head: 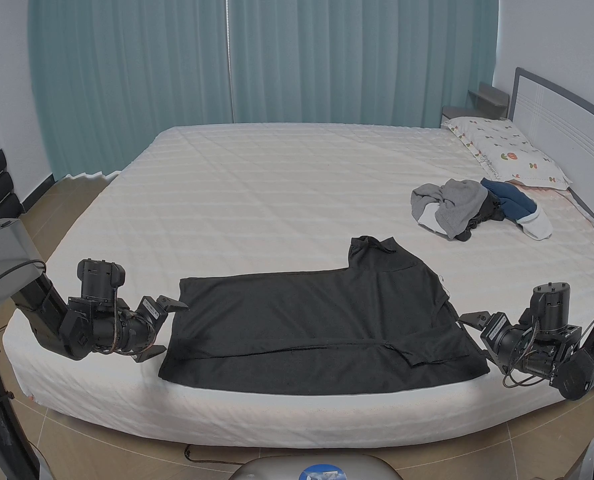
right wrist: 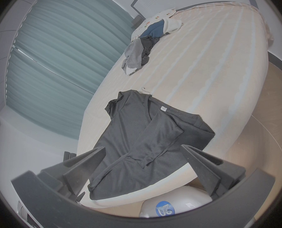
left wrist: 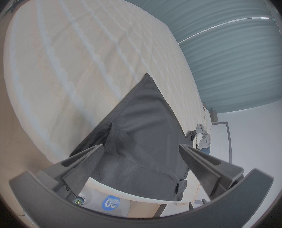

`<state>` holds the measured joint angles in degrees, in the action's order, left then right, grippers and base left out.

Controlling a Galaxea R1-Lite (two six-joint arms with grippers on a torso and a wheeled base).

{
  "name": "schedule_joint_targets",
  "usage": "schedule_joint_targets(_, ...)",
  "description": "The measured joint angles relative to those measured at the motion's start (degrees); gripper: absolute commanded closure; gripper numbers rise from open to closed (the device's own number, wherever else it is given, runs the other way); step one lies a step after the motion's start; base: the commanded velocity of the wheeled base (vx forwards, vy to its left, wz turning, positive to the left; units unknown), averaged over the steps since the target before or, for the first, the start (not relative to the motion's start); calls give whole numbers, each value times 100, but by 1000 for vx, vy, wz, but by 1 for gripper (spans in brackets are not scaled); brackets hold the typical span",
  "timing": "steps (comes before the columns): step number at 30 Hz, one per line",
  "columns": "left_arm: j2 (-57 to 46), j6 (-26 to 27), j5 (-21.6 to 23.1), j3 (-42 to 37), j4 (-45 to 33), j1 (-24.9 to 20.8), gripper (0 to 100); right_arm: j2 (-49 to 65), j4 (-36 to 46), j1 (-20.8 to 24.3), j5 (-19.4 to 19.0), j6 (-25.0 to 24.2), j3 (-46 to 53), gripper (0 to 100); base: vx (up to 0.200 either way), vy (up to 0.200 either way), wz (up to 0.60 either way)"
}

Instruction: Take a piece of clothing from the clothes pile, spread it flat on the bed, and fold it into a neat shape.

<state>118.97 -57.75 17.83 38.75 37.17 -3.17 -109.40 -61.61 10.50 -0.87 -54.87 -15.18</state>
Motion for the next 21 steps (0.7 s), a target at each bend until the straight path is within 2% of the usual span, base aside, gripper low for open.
schedule_joint_targets(5,-172,2,4,-124,-6,-195,0,-39,-13,11,2,-4,30,0,0,0,0)
schedule_joint_targets(11,-268,0,-95,-193,-50,-713,0,-69,-18,48,9,-1,44,0,0,0,0)
schedule_joint_targets(21,201,510,-820,-102,-61,-1245,0,-165,-24,105,57,2,51,0,0,0,0)
